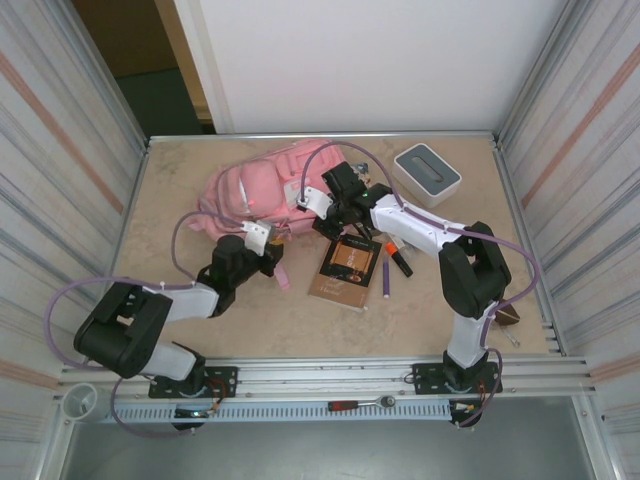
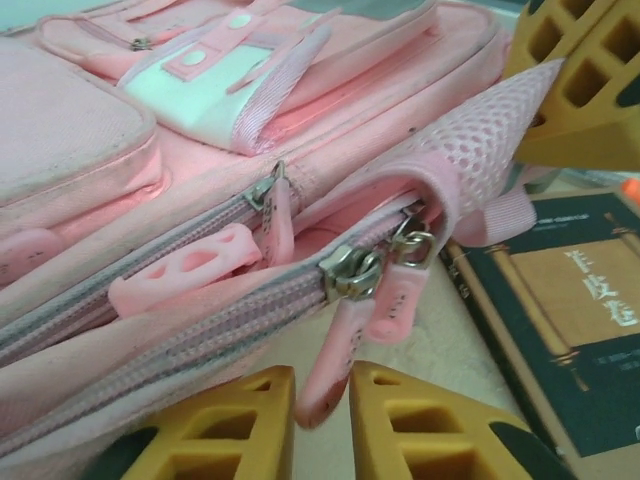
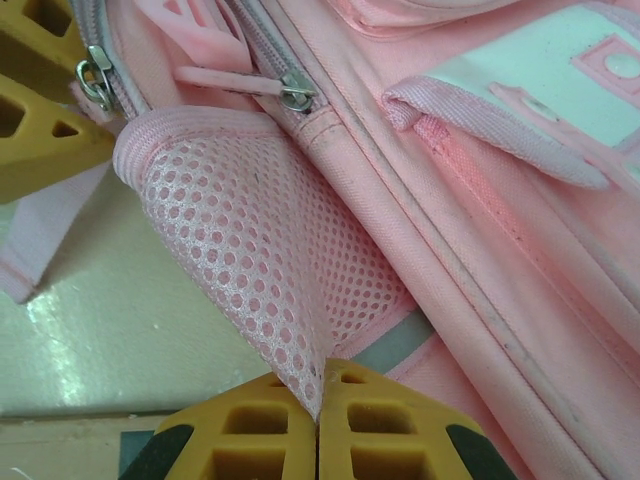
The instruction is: Pack the student bag
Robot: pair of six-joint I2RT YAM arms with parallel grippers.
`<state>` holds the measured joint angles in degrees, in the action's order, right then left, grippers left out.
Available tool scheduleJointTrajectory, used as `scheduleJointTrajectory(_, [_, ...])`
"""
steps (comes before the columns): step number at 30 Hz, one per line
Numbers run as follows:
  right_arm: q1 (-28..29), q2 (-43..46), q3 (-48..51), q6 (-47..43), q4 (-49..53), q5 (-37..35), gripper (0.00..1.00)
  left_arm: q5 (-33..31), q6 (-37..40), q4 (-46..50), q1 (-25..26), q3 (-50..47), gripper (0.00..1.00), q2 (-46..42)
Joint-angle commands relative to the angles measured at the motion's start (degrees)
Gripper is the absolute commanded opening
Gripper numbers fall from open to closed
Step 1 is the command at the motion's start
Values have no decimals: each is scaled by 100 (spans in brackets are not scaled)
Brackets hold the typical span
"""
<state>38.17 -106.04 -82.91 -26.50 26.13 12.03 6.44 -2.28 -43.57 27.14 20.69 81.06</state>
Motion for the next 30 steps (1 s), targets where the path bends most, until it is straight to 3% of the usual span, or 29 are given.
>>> scheduleJointTrajectory(1, [-38, 356, -309, 518, 305, 424, 0, -845, 205, 431, 130, 164, 34, -119])
scheduleJointTrajectory(3, [-30, 328, -403, 616, 445, 492, 0, -1071, 266, 420, 200, 166, 45, -108])
scheduleJointTrajectory(6, [-37, 278, -510, 677, 617, 538, 0, -1367, 447, 450, 353, 219, 50, -82])
scheduleJointTrajectory(18, [-34, 161, -645, 727, 797, 677, 0, -3243, 704, 1172, 997, 767, 53, -94])
scheduleJointTrajectory(22, [-37, 135, -630, 718, 822, 654, 0, -3411, 694, 1250, 1013, 823, 52, -197])
scheduleJointTrajectory(30, [-32, 46, -645, 699, 858, 546, 0, -3039, 729, 1331, 1022, 858, 44, -719])
